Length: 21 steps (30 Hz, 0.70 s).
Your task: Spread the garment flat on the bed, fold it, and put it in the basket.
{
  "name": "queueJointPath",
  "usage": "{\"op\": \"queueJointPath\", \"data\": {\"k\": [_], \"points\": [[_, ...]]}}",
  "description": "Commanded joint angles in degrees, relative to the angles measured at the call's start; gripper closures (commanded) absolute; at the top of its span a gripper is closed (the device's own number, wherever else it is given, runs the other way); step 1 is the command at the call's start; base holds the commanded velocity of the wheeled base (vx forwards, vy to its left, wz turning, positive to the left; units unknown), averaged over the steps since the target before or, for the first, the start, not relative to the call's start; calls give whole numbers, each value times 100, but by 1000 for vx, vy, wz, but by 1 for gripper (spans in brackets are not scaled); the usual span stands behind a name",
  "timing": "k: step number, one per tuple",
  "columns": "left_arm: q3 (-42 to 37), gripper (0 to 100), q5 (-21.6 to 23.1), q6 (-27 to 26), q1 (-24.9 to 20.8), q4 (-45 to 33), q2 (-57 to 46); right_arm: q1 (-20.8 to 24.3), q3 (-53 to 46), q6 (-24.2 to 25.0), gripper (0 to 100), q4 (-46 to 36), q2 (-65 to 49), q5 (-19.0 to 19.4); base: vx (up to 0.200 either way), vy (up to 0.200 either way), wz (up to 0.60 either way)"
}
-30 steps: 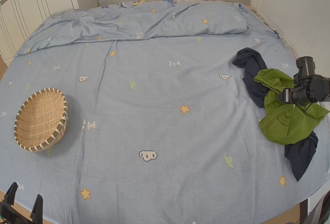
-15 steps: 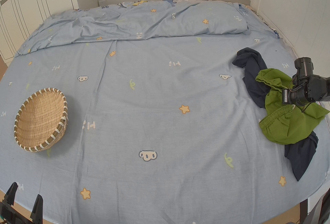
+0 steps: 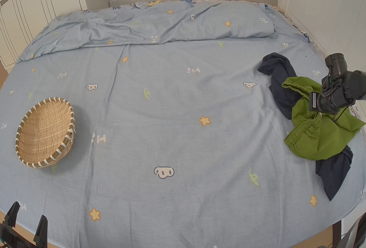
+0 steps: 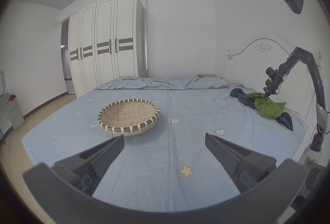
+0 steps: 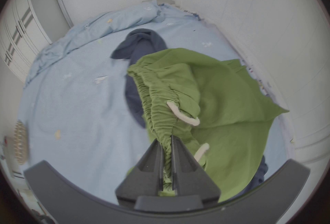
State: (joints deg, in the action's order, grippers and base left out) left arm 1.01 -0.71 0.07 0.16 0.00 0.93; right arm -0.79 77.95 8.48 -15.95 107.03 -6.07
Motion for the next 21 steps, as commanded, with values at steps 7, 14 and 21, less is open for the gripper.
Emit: {"op": "queueJointPath", "data": {"k": [7,14,21], "points": [[-101,0,0,1,2,0,-93,1222,1021,883,100,-1095,-737,1038,0,0,0],[-101,0,0,1,2,0,-93,2347,1161,1692,100,-937,-684,1064,0,0,0],[-101,0,-8,1,2,0,-93,2953,1574,1692,100,-1025,-403,1187,0,0,0]]}}
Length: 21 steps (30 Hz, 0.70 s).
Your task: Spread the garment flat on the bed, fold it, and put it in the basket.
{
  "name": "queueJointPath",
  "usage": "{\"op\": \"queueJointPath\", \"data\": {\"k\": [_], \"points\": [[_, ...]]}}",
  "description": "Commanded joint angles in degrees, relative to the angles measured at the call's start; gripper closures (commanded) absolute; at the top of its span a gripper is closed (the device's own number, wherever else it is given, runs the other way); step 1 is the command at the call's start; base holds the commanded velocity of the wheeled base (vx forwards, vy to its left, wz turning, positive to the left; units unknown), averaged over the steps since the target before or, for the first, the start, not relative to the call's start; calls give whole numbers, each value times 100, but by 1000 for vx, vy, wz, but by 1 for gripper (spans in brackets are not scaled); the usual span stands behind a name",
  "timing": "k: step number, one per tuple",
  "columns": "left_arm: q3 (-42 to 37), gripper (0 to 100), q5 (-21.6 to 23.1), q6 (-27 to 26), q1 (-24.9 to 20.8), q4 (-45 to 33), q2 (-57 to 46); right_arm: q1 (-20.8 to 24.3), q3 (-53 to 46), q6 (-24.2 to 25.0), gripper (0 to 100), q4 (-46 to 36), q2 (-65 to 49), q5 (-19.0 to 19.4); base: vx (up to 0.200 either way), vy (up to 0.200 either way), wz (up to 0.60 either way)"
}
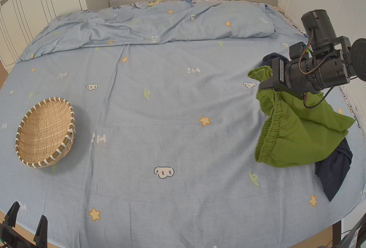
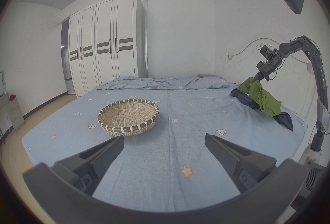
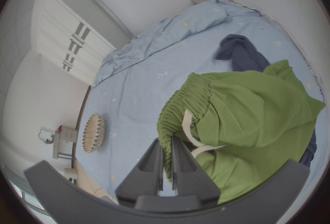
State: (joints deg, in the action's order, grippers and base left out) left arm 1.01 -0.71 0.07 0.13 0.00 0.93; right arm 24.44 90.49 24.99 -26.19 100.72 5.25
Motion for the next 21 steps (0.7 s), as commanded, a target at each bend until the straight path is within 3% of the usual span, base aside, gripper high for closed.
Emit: {"op": "queueJointPath", "data": {"k": [1,7,9,13,21], "points": [[-101,0,0,1,4,0,-93,544,522,50,100,-18,431,55,0,0,0],[-101,0,0,1,4,0,-93,1230,1392,129,100,-45,791,46,0,0,0],[-101,0,0,1,-5,0,-93,1616,2104,480,100,-71,1125,20,0,0,0],[-101,0,0,1,4,0,-93,2047,2410,806,100,-335,1547,2,0,0,0],[-101,0,-8,1,4,0,-93,2284,2410,894,100,-510,2136,-51,0,0,0]]}}
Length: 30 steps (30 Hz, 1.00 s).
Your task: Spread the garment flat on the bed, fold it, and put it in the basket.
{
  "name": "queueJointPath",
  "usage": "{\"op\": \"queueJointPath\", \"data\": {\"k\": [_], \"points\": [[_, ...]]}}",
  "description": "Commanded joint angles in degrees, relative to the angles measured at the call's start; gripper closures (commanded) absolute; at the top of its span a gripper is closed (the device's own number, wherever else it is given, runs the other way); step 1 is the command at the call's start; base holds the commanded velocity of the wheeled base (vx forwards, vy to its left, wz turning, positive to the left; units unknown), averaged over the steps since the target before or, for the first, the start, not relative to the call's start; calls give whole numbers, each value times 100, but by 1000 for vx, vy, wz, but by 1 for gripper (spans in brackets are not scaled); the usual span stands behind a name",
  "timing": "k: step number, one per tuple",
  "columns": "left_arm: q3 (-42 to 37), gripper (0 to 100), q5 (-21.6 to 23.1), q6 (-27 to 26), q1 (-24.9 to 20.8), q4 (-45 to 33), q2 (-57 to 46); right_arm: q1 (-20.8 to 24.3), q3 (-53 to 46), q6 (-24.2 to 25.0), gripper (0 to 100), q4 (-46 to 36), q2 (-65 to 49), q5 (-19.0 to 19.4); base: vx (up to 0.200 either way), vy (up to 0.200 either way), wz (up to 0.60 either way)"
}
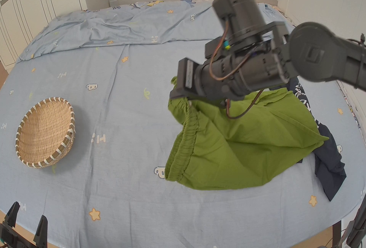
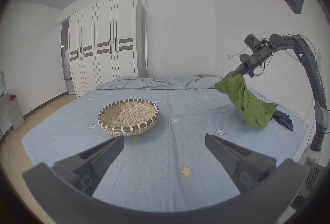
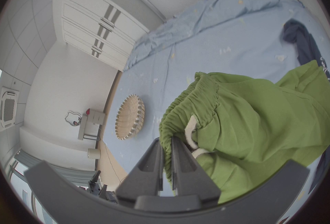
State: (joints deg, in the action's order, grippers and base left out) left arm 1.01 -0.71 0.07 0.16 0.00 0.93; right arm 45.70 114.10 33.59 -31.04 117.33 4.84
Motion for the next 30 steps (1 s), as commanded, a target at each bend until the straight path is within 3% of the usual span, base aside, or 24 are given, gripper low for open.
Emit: {"op": "queueJointPath", "data": {"k": [1,7,14,19,22,23,26,29,30], "points": [[-92,0,0,1,-7,0,-93,167,49,43,0,-16,501,-53,0,0,0],[-101,0,18,-25,11,9,-93,149,49,16,0,-95,852,-317,0,0,0],[-101,0,36,-42,11,0,-93,35,49,25,0,-342,800,-317,0,0,0],[13,0,-26,-315,11,97,-93,-589,49,43,0,-887,79,-97,0,0,0],[945,0,71,-201,-33,229,-84,-923,49,43,0,-939,-229,193,0,0,0],[1674,0,194,168,-192,-123,294,-1143,49,34,0,-922,-536,430,0,0,0],[2079,0,704,397,-543,-896,1173,-1415,-99,25,0,-887,-1002,755,0,0,0],[2166,0,1389,766,-780,-800,2069,-1652,-626,8,0,-834,-1424,966,0,0,0],[2254,0,1688,1214,-877,-571,2729,-1810,-907,-1,0,-772,-1591,1098,0,0,0]]}}
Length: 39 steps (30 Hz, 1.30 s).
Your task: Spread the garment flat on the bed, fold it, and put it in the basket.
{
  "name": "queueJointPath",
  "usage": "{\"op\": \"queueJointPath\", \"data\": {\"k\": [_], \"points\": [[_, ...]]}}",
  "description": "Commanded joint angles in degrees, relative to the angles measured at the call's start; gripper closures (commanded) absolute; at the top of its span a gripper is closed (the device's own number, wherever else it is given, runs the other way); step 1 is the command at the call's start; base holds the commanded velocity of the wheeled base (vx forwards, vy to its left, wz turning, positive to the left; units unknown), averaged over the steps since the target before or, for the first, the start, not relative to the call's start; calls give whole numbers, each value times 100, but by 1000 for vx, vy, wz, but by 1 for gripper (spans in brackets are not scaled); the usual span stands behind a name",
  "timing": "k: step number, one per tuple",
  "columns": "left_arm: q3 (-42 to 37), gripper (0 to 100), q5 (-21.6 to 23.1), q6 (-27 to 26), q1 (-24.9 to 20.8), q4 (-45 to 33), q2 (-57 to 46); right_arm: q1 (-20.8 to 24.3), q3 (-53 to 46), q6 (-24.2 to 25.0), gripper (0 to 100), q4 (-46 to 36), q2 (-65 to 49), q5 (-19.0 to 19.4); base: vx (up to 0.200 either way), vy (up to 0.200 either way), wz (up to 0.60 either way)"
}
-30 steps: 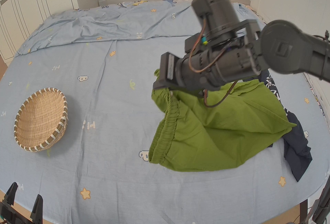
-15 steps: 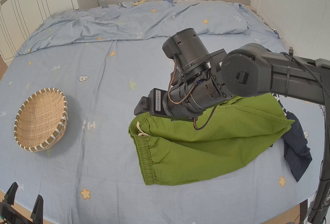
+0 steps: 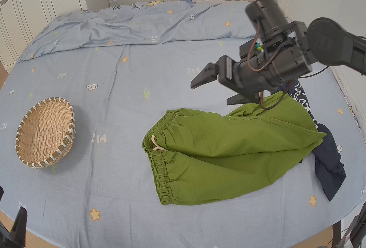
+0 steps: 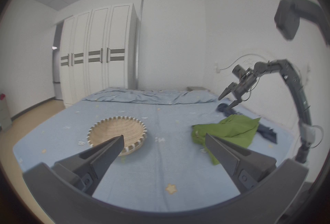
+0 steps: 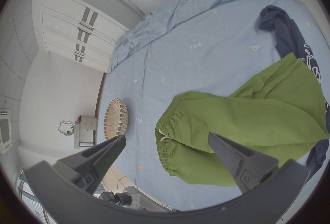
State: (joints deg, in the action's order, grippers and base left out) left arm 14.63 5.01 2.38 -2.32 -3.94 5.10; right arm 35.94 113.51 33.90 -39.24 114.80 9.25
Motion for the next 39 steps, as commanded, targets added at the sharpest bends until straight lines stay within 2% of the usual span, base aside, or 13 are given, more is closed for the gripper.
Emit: {"op": "queueJointPath", "data": {"k": [1,2,3,4,6,8,11,14,17,22,27,32,39], "points": [[963,0,1310,1379,-700,77,2769,-939,-1076,-50,0,110,-1478,762,0,0,0],[980,0,1362,1494,-718,165,2909,-966,-1138,-50,0,136,-1504,797,0,0,0],[998,0,1608,2012,-841,622,3542,-1150,-1516,-50,0,285,-1671,991,0,0,0],[989,0,1775,2258,-937,912,3946,-1291,-1771,-50,0,417,-1742,1061,0,0,0],[954,0,1951,2461,-1060,1220,4386,-1414,-2043,-42,0,576,-1812,1087,0,0,0],[822,0,2391,2803,-1245,1941,5599,-1546,-2983,-42,0,1243,-2181,1096,0,0,0],[638,0,2716,2812,-1306,2556,6812,-1634,-4091,-50,0,2368,-2621,1123,0,0,0],[576,0,2944,2803,-1579,3224,7875,-1651,-4935,-59,0,3493,-2867,1096,0,0,0],[515,0,2944,2795,-1763,3865,8816,-1704,-5480,-156,0,4003,-3042,1105,0,0,0],[277,0,3006,2628,-1860,4419,9484,-1862,-5822,-288,0,4074,-3165,1096,0,0,0],[102,0,2988,1837,-2089,4920,10187,-2144,-6235,-551,0,4460,-3130,1140,0,0,0],[348,0,2988,1837,-2203,5404,10565,-2249,-6315,-648,0,4706,-3209,1149,0,0,0],[488,0,2944,1828,-2264,5456,10696,-2311,-6306,-648,0,4706,-3394,1158,0,0,0]]}}
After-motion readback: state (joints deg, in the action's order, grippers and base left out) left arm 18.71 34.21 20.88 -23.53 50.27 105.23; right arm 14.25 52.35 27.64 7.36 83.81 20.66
